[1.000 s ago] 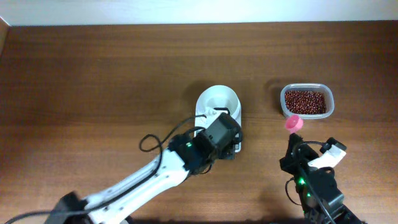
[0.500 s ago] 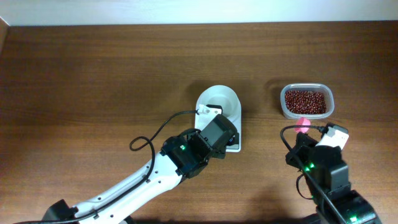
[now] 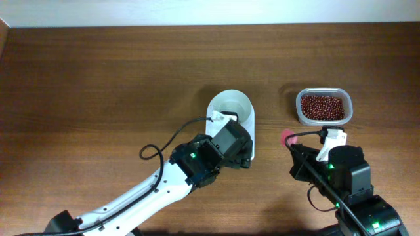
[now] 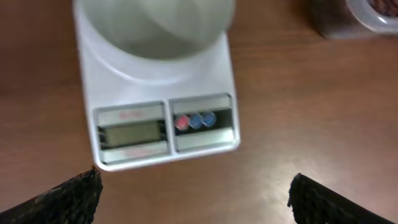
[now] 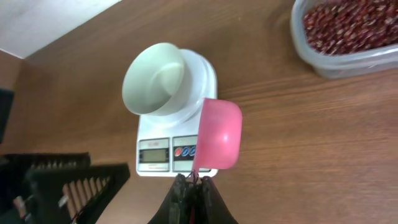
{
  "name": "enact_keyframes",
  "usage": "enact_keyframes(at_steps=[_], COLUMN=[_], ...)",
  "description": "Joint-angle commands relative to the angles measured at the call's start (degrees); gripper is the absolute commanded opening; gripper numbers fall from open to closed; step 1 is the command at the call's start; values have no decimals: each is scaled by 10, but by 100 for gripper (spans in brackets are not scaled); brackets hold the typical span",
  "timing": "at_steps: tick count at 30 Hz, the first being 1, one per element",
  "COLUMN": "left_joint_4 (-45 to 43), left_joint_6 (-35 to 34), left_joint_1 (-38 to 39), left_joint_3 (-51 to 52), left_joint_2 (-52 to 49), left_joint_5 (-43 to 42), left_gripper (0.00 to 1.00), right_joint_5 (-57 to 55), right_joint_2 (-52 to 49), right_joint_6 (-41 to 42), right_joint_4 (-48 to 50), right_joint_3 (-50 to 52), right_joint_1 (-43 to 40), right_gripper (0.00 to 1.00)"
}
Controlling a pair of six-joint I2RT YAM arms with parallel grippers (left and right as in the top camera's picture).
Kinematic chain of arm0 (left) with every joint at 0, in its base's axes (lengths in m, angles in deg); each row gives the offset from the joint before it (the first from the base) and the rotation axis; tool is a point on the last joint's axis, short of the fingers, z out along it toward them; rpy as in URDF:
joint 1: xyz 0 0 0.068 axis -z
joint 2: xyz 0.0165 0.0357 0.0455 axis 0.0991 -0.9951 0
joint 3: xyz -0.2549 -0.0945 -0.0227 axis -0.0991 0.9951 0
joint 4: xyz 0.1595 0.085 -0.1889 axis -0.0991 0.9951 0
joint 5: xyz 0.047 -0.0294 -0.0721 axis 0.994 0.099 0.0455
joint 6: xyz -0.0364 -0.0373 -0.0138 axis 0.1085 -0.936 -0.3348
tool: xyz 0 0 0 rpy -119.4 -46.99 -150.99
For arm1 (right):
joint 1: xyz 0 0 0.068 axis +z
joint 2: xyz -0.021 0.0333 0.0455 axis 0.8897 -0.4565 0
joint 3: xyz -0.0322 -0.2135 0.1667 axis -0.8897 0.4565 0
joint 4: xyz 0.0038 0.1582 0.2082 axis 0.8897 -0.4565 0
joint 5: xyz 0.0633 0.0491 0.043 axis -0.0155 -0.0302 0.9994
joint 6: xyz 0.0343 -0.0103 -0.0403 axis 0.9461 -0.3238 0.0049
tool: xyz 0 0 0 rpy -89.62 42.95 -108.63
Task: Scoop and weigh 50g on scale
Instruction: 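Carry the pink scoop with the right gripper over the bean tub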
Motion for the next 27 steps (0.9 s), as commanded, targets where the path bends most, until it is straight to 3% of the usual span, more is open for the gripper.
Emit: enact_keyframes(at_steps=[1, 21, 27], left_joint_4=[0, -2, -2], left_joint_6=[-8, -7, -7], left_joint_1=[1, 1, 1], left_joint_3=[-2, -2, -2], left_joint_2=[4, 4, 4], left_joint_5=[-59, -29, -29], left_gripper=[99, 99, 99], right_joint_5=[-39, -51, 51], right_joint_2=[1, -54, -54], right_joint_6=[-16, -41, -41], right_joint_4=[0, 14, -4], right_joint_3=[-13, -18, -59], right_joint_1=[-4, -5, -5], right_gripper=[4, 4, 4])
